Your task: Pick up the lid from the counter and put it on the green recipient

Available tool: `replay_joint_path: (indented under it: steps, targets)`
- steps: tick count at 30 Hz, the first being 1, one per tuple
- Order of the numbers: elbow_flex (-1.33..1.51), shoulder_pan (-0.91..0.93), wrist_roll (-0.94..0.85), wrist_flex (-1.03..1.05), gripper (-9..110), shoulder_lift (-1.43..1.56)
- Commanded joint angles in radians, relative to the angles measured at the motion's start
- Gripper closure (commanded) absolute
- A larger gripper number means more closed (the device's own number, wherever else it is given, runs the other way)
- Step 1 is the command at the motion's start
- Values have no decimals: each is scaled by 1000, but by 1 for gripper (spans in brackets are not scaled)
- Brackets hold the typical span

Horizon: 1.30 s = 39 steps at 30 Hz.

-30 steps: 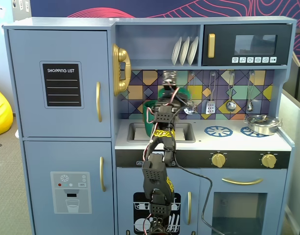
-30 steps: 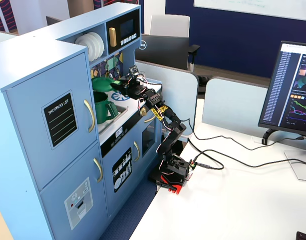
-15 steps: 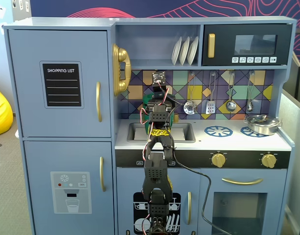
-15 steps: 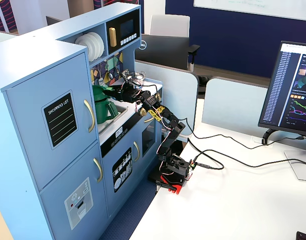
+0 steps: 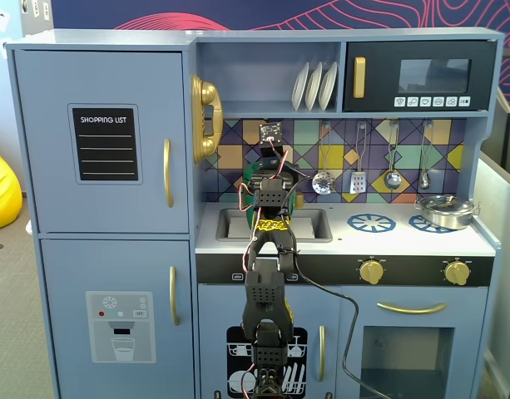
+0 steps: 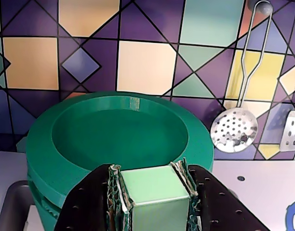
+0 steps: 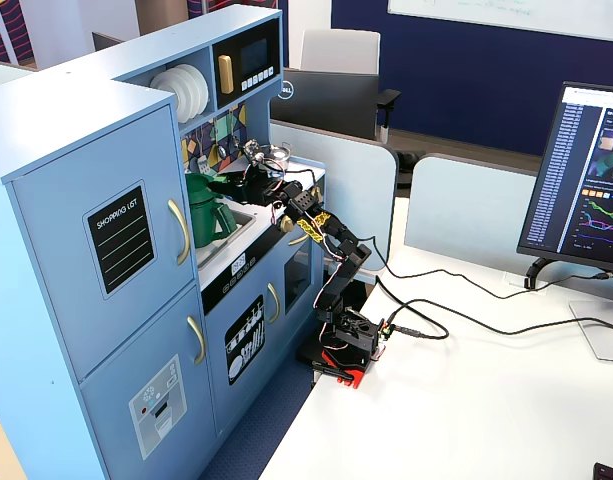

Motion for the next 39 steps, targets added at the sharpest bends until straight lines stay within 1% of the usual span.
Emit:
replay_joint_path:
  steps: [1,15,16,18,21,23,27,30,34,39]
  targets:
    - [-23,-17,-8,2,102,35]
    - [52,-28,3,14,102,69]
    - [54,-32,9,12,99,71]
    - [54,-29,57,3,84,71]
    - [55,-28,78,-26,68,61]
    - [43,-28,86,-49,64,55]
    - [-34,-28,57,-51,63,54]
    - [-43,-12,48,37,63,129]
    - [127,-15,78,179,59,344]
    - [479,-32,66,250,61,629]
